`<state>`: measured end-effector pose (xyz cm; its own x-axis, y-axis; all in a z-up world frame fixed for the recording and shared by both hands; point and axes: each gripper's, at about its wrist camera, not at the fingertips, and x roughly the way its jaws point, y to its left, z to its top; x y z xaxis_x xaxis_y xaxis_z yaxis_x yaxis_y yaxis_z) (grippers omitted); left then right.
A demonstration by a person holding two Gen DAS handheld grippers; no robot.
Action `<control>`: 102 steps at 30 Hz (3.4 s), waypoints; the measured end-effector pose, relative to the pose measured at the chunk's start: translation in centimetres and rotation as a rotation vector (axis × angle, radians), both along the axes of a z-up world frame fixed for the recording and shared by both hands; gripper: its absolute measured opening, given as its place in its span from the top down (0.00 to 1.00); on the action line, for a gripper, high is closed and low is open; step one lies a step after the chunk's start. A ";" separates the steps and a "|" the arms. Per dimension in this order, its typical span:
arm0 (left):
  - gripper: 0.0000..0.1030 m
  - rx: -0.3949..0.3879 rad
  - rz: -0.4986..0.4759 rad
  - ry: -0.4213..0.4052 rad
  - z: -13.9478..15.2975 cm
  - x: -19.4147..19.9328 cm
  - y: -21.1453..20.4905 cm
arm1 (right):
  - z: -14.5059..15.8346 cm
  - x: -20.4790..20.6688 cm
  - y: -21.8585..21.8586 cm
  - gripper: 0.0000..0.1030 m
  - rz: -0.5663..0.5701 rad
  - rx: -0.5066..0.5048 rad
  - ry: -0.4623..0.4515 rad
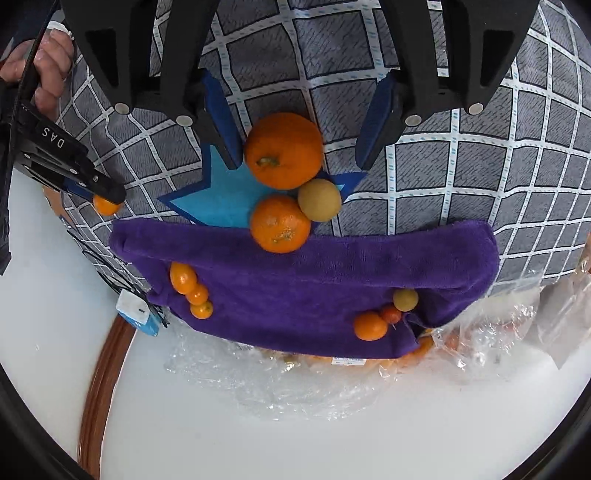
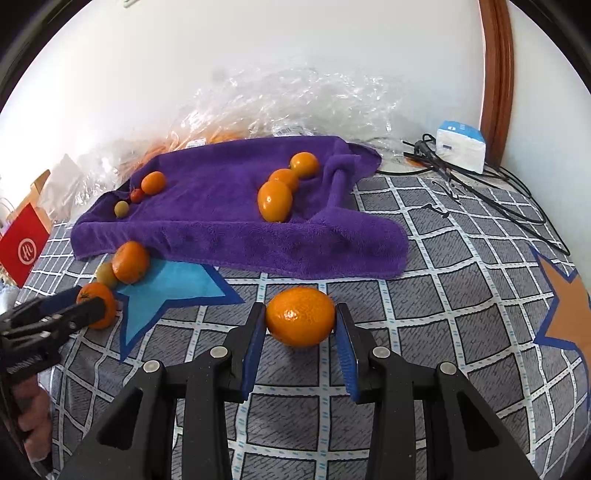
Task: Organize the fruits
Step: 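Grasp an orange with the right tool while the left tool grasps a large orange, then lift both held oranges and carry them over the purple towel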
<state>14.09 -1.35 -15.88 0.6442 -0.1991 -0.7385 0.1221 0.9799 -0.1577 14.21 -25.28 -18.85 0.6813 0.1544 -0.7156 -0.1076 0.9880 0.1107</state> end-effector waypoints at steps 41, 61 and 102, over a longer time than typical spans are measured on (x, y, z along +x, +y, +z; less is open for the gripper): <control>0.61 -0.012 -0.013 -0.118 1.5 -2.4 -0.2 | -0.6 0.6 0.1 0.64 0.001 0.004 0.043; 0.61 -0.011 -0.002 -0.151 1.8 -3.0 0.0 | -0.5 0.5 0.1 0.64 0.001 0.002 0.044; 0.61 -0.121 0.090 -0.180 2.3 -3.2 2.3 | 0.7 -0.4 0.1 0.64 0.009 0.002 -0.026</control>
<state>10.91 0.92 -13.54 0.7823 -0.2147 -0.5847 0.0713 0.9634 -0.2583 13.78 -25.17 -18.10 0.6981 0.1626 -0.6973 -0.1197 0.9867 0.1102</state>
